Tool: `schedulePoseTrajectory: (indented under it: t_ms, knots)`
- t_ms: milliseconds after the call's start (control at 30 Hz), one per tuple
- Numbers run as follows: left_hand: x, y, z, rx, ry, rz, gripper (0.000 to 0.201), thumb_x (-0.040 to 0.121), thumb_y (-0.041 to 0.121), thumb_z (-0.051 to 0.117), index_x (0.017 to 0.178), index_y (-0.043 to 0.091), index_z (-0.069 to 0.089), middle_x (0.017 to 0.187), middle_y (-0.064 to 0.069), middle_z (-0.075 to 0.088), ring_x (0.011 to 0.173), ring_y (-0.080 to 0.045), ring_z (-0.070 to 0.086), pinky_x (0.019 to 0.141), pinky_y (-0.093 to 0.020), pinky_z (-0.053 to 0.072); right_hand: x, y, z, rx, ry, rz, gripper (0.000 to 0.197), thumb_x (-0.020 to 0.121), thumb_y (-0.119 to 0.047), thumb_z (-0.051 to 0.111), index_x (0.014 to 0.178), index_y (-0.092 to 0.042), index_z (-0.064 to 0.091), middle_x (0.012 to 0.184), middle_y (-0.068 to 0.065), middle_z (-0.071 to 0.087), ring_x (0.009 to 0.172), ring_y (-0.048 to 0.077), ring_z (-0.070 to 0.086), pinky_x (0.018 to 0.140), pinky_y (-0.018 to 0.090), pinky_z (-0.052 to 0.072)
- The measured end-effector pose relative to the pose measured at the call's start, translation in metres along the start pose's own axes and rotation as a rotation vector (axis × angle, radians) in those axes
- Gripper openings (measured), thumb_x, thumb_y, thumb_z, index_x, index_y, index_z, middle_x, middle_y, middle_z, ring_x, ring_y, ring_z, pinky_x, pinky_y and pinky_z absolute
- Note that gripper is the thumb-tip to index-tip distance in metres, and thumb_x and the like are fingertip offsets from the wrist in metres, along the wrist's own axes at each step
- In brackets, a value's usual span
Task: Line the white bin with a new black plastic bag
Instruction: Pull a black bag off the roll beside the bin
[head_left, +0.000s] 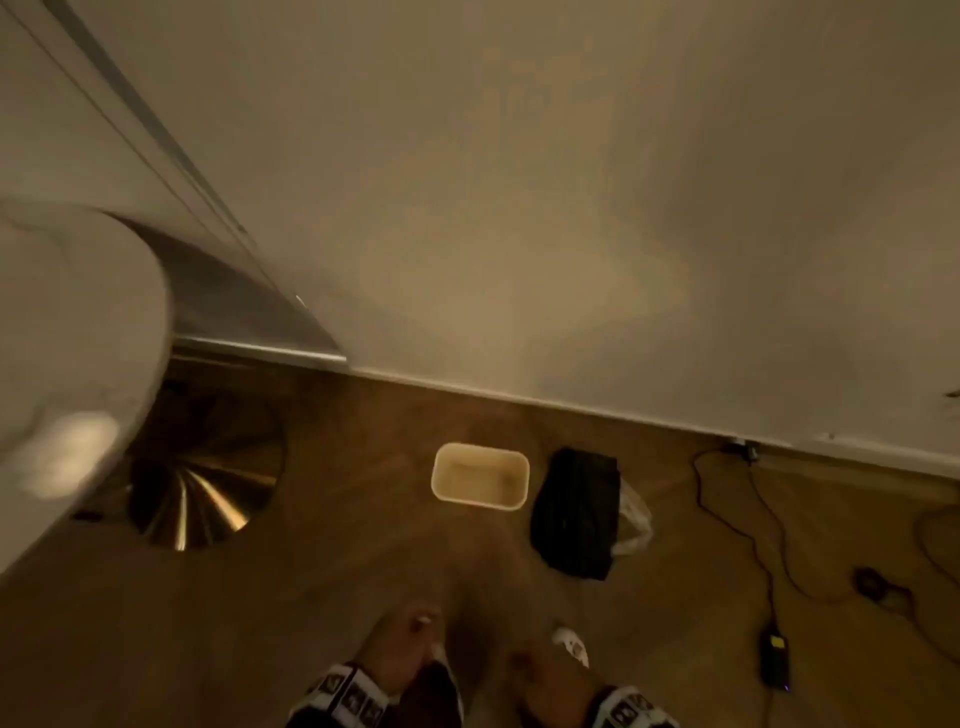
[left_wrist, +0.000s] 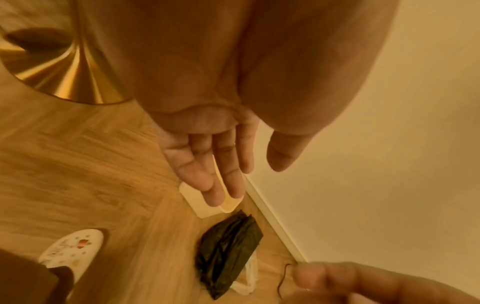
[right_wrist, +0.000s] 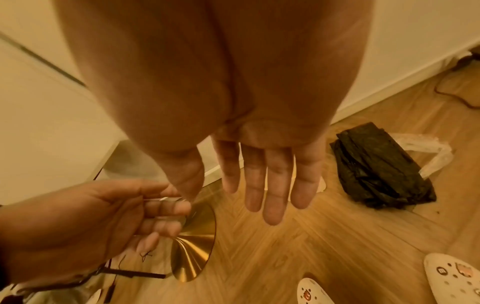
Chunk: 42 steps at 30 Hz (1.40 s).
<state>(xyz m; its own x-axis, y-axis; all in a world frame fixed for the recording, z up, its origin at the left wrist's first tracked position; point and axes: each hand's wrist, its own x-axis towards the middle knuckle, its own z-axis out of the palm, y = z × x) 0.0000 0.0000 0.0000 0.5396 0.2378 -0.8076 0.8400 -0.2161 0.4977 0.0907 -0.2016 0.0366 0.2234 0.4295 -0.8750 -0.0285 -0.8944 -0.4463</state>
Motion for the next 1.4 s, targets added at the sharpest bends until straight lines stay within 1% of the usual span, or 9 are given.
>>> schedulePoseTrajectory:
  t_ms: [100, 333, 633, 767, 867, 1000, 1167, 1300, 1400]
  knots:
    - [0.049, 0.009, 0.036, -0.197, -0.016, -0.025, 0.018, 0.095, 0.007, 0.058, 0.112, 0.007, 0.063, 0.086, -0.004, 0.067, 0.07, -0.011, 0.061, 0.059, -0.019, 0.051, 0.056, 0.035, -0.023, 0.084, -0.056, -0.022, 0.039, 0.104, -0.028, 0.048, 0.14, -0.013, 0.054, 0.139, 0.008, 0.059, 0.123, 0.021, 0.058, 0.104, 0.027, 0.043]
    - [0.167, -0.017, 0.122, -0.133, -0.133, -0.029, 0.026, 0.095, 0.019, 0.06, 0.12, 0.014, 0.061, 0.103, -0.007, 0.071, 0.09, -0.022, 0.069, 0.077, -0.024, 0.053, 0.209, 0.128, -0.042, 0.101, 0.054, 0.0, 0.045, 0.098, -0.036, 0.056, 0.139, -0.015, 0.055, 0.135, 0.004, 0.061, 0.117, 0.018, 0.058, 0.099, 0.03, 0.045]
    - [0.355, -0.048, 0.156, -0.121, -0.132, 0.184, 0.023, 0.094, 0.021, 0.063, 0.117, 0.023, 0.062, 0.106, -0.001, 0.07, 0.09, -0.013, 0.068, 0.072, -0.02, 0.053, 0.417, 0.249, -0.075, 0.173, 0.367, 0.122, 0.04, 0.098, -0.035, 0.059, 0.128, -0.008, 0.065, 0.117, 0.01, 0.069, 0.11, 0.027, 0.065, 0.091, 0.034, 0.049]
    - [0.414, -0.067, 0.15, -0.035, -0.078, 0.339, 0.026, 0.089, 0.031, 0.066, 0.115, 0.031, 0.064, 0.106, 0.002, 0.071, 0.099, -0.016, 0.068, 0.088, -0.037, 0.057, 0.495, 0.297, -0.085, 0.129, 0.515, 0.25, 0.039, 0.096, -0.041, 0.06, 0.086, -0.004, 0.066, 0.084, 0.012, 0.063, 0.085, 0.031, 0.063, 0.073, 0.036, 0.049]
    - [0.44, -0.066, 0.152, 0.121, -0.06, 0.456, 0.028, 0.091, 0.033, 0.064, 0.119, 0.028, 0.063, 0.101, 0.007, 0.069, 0.095, -0.008, 0.066, 0.088, -0.031, 0.054, 0.547, 0.324, -0.081, 0.106, 0.606, 0.369, 0.063, 0.086, -0.058, 0.065, 0.116, -0.003, 0.061, 0.12, 0.021, 0.061, 0.107, 0.037, 0.061, 0.089, 0.043, 0.052]
    - [0.453, -0.049, 0.159, 0.143, -0.013, 0.56, 0.029, 0.093, 0.031, 0.063, 0.121, 0.025, 0.063, 0.102, 0.004, 0.068, 0.094, -0.012, 0.066, 0.087, -0.03, 0.054, 0.587, 0.338, -0.082, 0.048, 0.687, 0.5, 0.095, 0.079, -0.064, 0.069, 0.148, -0.009, 0.035, 0.153, 0.02, 0.032, 0.14, 0.045, 0.033, 0.115, 0.057, 0.03]
    - [0.45, -0.051, 0.156, 0.118, 0.058, 0.606, 0.026, 0.092, 0.025, 0.064, 0.118, 0.024, 0.065, 0.1, 0.003, 0.069, 0.089, -0.013, 0.066, 0.082, -0.022, 0.053, 0.602, 0.367, -0.094, 0.095, 0.757, 0.372, 0.032, 0.084, -0.036, 0.061, 0.089, -0.006, 0.069, 0.104, 0.02, 0.068, 0.104, 0.042, 0.063, 0.091, 0.047, 0.05]
    - [0.449, -0.048, 0.15, 0.034, 0.06, 0.635, 0.025, 0.093, 0.02, 0.064, 0.118, 0.017, 0.065, 0.101, -0.005, 0.069, 0.088, -0.018, 0.065, 0.073, -0.012, 0.051, 0.577, 0.348, -0.119, 0.189, 0.884, 0.241, 0.035, 0.092, -0.026, 0.061, 0.069, 0.001, 0.061, 0.075, 0.018, 0.059, 0.077, 0.036, 0.063, 0.069, 0.035, 0.045]
    - [0.451, -0.047, 0.145, 0.014, 0.082, 0.676, 0.025, 0.092, 0.021, 0.066, 0.117, 0.017, 0.066, 0.101, -0.005, 0.069, 0.091, -0.023, 0.066, 0.084, -0.024, 0.055, 0.569, 0.335, -0.137, 0.395, 0.877, 0.115, 0.044, 0.091, -0.036, 0.063, 0.06, -0.009, 0.049, 0.066, 0.012, 0.051, 0.063, 0.029, 0.052, 0.069, 0.036, 0.041]
